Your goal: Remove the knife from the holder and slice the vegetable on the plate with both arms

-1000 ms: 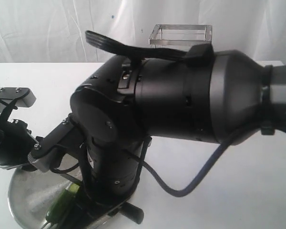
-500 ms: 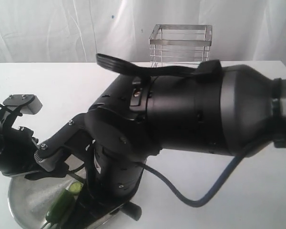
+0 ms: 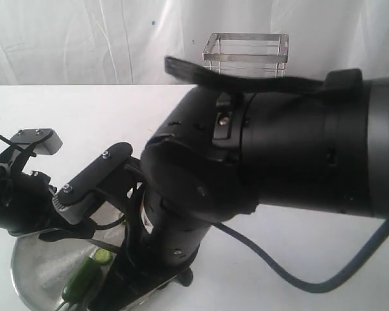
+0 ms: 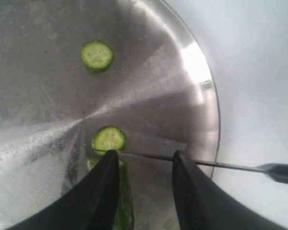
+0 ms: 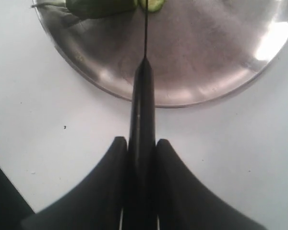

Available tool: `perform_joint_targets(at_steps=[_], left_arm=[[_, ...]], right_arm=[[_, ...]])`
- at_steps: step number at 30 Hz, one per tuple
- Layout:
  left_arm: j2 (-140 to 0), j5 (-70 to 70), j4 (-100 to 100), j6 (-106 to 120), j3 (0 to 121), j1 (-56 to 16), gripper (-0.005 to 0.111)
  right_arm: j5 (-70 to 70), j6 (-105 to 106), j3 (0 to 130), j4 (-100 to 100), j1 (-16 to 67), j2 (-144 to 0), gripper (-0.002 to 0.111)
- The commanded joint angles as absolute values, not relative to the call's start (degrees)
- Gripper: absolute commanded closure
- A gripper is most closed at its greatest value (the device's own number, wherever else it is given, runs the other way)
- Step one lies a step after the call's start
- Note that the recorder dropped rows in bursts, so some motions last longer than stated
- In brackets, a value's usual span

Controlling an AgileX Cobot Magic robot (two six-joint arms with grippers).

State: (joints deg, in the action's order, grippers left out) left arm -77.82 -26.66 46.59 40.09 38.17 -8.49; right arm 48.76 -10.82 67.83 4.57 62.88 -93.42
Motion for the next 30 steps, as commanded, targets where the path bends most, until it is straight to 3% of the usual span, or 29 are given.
perform_joint_targets(at_steps=[1,30], left_arm=[[-74.4,-29.9,45.7,40.2,39.0,-8.7,0.065],[-73.3,-26.7,43.3,36.0,30.7,-8.7,0.065]], right_arm=[[41.6,-14.4,63.3,5.2,62.7,-92.8,0.108],[39.9,-11.7,57.7,-3.2,63.6,-95.5,0.108]])
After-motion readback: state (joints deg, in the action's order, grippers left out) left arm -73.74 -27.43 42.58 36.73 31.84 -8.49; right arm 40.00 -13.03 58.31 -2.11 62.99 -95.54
